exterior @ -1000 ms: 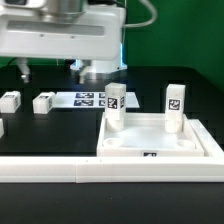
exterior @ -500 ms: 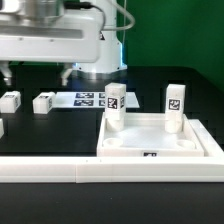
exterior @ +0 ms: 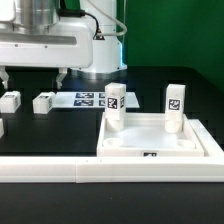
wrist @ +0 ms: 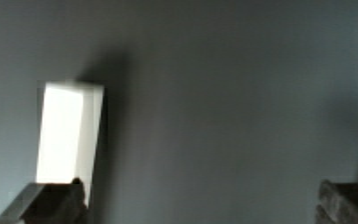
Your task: Assemble square table
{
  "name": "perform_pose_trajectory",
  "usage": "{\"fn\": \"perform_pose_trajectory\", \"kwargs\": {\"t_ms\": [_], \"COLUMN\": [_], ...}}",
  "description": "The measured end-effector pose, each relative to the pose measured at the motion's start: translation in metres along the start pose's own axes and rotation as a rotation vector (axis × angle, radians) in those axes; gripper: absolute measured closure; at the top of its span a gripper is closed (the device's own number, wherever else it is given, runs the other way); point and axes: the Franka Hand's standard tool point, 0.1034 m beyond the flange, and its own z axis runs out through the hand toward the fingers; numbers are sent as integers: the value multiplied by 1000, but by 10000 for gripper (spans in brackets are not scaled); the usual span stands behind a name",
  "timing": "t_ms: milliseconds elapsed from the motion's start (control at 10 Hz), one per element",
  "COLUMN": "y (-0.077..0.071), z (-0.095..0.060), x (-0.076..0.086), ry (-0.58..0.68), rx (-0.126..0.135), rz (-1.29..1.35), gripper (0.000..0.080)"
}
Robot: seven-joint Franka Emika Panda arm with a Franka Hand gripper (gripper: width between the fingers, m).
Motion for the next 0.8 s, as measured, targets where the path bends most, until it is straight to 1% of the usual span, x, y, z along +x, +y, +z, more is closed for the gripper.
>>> {"fn": "perform_pose_trajectory", "kwargs": {"t_ms": [100, 300, 400, 800], "y": [1, 11, 18, 17], "z": [8, 14, 17, 18], "x": [-10, -20, -25, -26], "ry": [-21, -46, -32, -37], "rx": [5, 9, 19, 19], "rz": [17, 50, 49, 47], "gripper": [150, 150, 150, 150]}}
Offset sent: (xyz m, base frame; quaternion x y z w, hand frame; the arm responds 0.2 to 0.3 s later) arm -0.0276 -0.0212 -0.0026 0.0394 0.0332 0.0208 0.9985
